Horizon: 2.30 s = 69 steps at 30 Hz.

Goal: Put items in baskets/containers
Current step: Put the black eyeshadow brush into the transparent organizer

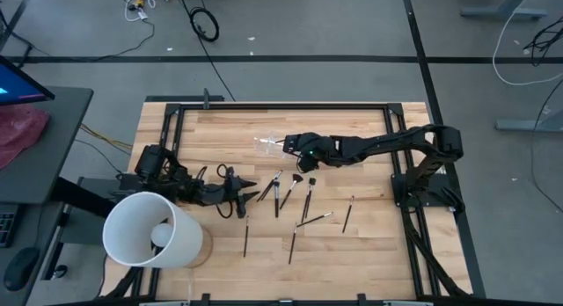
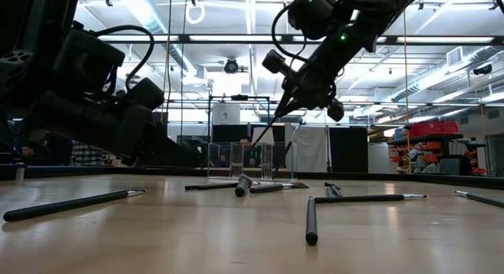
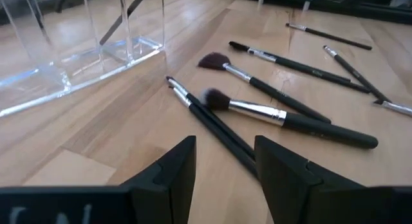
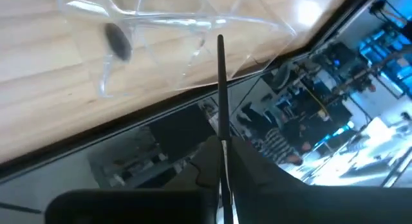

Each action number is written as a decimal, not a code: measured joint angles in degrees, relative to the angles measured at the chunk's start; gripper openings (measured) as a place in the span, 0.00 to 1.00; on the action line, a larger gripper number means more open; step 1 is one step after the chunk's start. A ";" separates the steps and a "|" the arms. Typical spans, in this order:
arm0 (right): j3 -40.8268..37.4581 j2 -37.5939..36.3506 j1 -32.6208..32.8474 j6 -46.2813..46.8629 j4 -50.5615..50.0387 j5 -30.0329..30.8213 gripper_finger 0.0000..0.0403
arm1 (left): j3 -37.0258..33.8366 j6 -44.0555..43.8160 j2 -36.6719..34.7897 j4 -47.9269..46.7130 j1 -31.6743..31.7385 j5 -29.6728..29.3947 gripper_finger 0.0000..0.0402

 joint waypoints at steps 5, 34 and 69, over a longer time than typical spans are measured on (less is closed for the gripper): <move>0.00 0.23 -0.02 8.12 1.91 -4.07 0.06 | 0.06 -2.67 0.00 -2.45 -0.04 0.03 0.40; 0.00 -5.88 6.24 44.81 1.86 25.41 0.17 | 5.36 -3.29 0.02 -2.66 -0.05 6.17 0.40; -23.85 -8.17 22.27 92.28 38.34 -19.29 0.17 | 7.16 -14.33 -32.33 -59.95 0.04 24.73 0.39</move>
